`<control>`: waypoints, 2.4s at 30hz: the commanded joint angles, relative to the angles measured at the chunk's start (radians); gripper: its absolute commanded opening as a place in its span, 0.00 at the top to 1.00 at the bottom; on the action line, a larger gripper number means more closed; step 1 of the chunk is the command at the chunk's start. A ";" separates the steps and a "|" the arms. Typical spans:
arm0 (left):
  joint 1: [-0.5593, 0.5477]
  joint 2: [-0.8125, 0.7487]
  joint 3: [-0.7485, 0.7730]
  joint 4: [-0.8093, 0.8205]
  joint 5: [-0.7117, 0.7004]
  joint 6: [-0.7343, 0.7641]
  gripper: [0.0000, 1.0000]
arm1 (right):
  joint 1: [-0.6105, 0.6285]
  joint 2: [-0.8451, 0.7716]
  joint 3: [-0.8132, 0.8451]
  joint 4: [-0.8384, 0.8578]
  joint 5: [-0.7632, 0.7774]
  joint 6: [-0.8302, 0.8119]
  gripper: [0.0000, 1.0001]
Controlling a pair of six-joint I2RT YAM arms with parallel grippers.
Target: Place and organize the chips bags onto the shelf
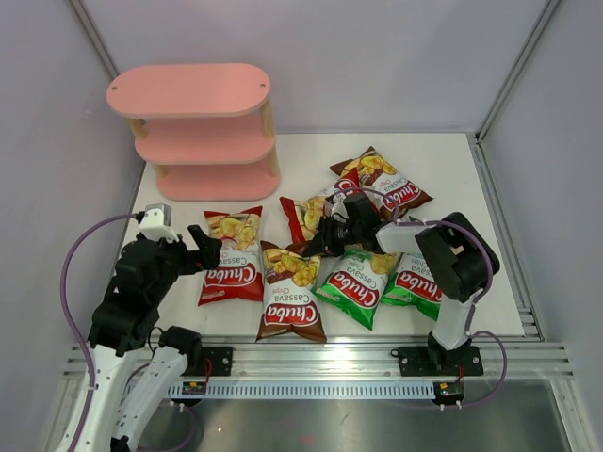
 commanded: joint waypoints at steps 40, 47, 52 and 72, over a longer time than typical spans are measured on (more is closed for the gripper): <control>-0.007 -0.035 -0.463 1.224 0.512 -0.628 0.01 | 0.013 -0.554 0.595 -0.132 0.518 0.384 1.00; -0.048 0.193 -0.492 1.680 0.495 -0.799 0.01 | 0.013 -0.536 0.584 0.084 0.516 0.601 1.00; -0.096 0.328 -0.437 1.835 0.454 -0.821 0.01 | 0.023 -0.515 0.559 0.213 0.504 0.759 1.00; -0.196 0.690 -0.313 2.384 0.360 -0.854 0.01 | 0.145 -0.493 0.629 0.243 0.474 0.832 1.00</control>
